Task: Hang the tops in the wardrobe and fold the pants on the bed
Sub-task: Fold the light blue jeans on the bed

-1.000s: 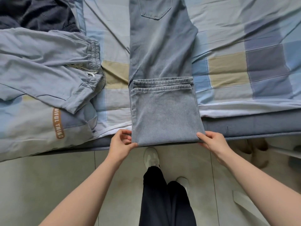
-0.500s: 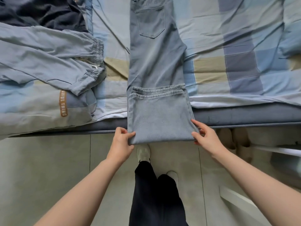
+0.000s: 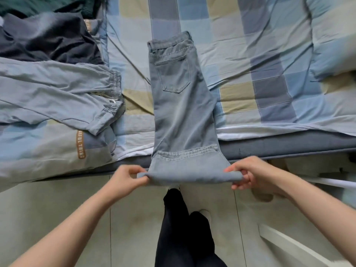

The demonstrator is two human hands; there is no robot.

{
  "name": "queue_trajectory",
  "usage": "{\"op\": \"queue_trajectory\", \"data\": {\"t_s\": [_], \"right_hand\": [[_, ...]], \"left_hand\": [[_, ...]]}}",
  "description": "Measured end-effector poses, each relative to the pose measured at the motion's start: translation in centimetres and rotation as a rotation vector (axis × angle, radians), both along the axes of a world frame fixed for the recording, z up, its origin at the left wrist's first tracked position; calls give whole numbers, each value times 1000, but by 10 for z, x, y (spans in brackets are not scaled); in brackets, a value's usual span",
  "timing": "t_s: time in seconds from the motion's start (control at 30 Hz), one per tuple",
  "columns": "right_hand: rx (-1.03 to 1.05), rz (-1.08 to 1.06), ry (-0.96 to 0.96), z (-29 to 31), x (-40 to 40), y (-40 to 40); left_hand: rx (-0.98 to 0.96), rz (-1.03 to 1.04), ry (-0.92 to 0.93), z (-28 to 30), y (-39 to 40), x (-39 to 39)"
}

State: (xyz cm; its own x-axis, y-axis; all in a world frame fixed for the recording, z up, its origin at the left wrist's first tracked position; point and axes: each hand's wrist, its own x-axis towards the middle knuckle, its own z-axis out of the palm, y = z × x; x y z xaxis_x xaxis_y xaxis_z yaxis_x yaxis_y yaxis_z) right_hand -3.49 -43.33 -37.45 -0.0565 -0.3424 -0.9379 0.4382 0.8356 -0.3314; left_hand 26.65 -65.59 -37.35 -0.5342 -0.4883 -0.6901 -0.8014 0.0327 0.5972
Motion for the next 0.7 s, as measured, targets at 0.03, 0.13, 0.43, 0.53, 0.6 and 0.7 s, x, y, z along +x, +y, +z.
{"op": "queue_trajectory", "data": {"t_s": [0.03, 0.13, 0.43, 0.53, 0.6, 0.7], "right_hand": [[-5, -22, -26, 2, -14, -18], [-2, -112, -42, 5, -60, -79], [-44, -317, 231, -56, -168, -248], [9, -310, 366, -103, -160, -247], [119, -120, 351, -133, -138, -231], [109, -94, 361, -166, -102, -204]], "left_hand": [[8, 1, 24, -1, -23, -13], [50, 20, 116, -12, -87, -57], [229, 477, 303, -103, -232, -196], [227, 488, 110, -143, -236, -199], [257, 421, -53, -163, -220, -190], [267, 367, -119, -180, -184, -172]]}}
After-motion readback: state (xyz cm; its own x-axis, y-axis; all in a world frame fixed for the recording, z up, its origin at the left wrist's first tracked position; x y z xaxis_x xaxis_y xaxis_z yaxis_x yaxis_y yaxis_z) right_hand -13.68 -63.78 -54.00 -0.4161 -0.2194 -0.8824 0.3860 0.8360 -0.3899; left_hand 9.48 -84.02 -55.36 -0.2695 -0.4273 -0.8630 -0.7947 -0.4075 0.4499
